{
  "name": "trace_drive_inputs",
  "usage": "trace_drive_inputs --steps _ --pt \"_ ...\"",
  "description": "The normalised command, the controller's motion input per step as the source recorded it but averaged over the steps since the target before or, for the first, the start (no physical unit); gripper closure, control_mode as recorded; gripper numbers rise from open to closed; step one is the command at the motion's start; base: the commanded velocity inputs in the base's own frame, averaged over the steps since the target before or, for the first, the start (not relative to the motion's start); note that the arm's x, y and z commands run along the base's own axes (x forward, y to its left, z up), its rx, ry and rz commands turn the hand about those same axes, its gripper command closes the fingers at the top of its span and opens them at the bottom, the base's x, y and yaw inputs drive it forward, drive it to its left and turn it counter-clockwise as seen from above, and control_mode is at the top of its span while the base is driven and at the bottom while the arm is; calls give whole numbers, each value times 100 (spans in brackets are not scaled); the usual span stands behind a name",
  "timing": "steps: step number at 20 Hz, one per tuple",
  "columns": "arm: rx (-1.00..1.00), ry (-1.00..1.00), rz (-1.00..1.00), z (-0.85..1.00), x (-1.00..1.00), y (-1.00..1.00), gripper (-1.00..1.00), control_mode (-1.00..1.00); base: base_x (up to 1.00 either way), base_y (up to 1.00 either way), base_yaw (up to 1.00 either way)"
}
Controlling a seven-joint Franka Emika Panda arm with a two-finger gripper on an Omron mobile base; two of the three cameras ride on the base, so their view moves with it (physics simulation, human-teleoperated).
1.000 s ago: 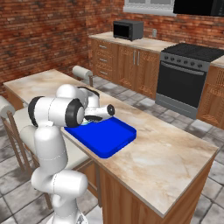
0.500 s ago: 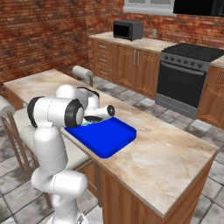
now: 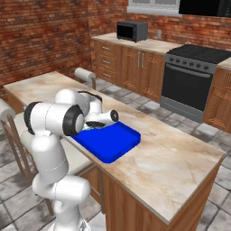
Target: There is a tray on the dining counter. Grab the cup, mug, and pitcher and place them on the tray. The pitcher may be placed next to the tray if it cannot fit the tray.
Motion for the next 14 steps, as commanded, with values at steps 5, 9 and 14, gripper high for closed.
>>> trace_drive_inputs --steps 5,9,14 --pt "0 0 -1 53 -10 -19 -100 -100 0 0 0" --pt "0 0 -1 55 -6 -18 -100 -100 0 0 0" --pt "0 0 -3 58 -11 -16 -100 -100 0 0 0"
